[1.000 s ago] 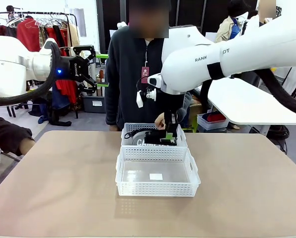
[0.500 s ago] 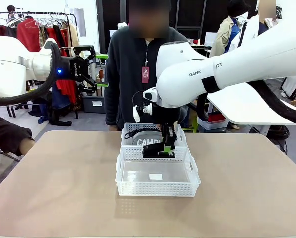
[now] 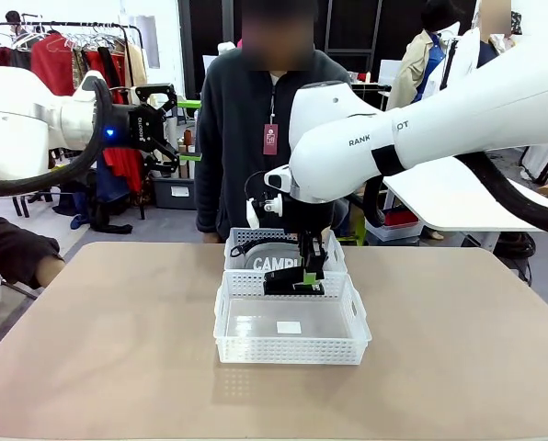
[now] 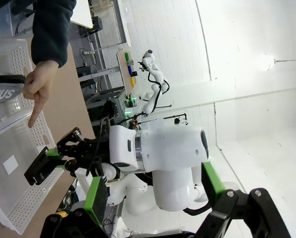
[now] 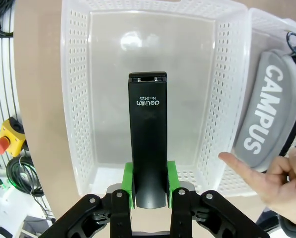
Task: Distribute items into two baskets.
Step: Place the picked Stapler into the Organizing basket as instructed by the person.
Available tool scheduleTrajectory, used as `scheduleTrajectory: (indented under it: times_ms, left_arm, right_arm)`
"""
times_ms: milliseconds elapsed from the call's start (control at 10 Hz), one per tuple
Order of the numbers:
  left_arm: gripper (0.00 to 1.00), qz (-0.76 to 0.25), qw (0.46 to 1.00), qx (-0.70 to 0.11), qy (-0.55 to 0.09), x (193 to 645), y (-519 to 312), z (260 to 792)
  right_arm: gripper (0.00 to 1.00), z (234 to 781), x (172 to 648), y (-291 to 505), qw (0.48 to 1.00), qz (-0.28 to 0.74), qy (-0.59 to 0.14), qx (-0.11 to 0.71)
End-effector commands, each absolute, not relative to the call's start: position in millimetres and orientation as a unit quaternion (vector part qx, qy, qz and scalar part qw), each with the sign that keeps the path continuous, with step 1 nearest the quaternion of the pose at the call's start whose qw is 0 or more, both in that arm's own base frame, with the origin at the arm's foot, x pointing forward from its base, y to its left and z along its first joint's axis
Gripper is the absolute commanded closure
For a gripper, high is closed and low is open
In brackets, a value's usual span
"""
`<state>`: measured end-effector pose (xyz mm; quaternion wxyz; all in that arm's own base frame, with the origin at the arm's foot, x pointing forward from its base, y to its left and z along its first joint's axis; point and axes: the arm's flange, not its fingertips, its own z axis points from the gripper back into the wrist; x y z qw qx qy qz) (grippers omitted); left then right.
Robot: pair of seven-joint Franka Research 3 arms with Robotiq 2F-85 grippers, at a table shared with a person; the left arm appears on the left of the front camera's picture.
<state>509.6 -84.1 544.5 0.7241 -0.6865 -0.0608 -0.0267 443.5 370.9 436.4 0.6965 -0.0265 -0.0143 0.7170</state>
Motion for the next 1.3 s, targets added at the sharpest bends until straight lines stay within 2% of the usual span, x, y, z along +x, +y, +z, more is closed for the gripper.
scheduleTrajectory:
  times_ms: [0,200,500,900,1200]
  left_arm:
    - [0.0,-0.024,0.718,-0.693,-0.063,508,-84,547]
    - [0.0,-0.024,0.718,-0.693,-0.063,508,-84,547]
    - [0.0,-0.024,0.718,-0.693,-0.063,508,-84,547]
    - [0.0,-0.024,0.718,-0.693,-0.063,508,-84,547]
    - [0.0,-0.024,0.718,-0.693,-0.063,508,-84,547]
  right_arm:
    - [1.0,436,444,371,0.696,0.717,-0.015,-0.027]
    - [1.0,420,460,378,0.687,0.725,-0.03,-0.035]
    - [1.0,391,480,388,0.681,0.731,-0.003,-0.039]
    - [1.0,347,488,393,0.683,0.729,0.025,-0.033]
    - [1.0,335,490,395,0.686,0.726,0.033,-0.023]
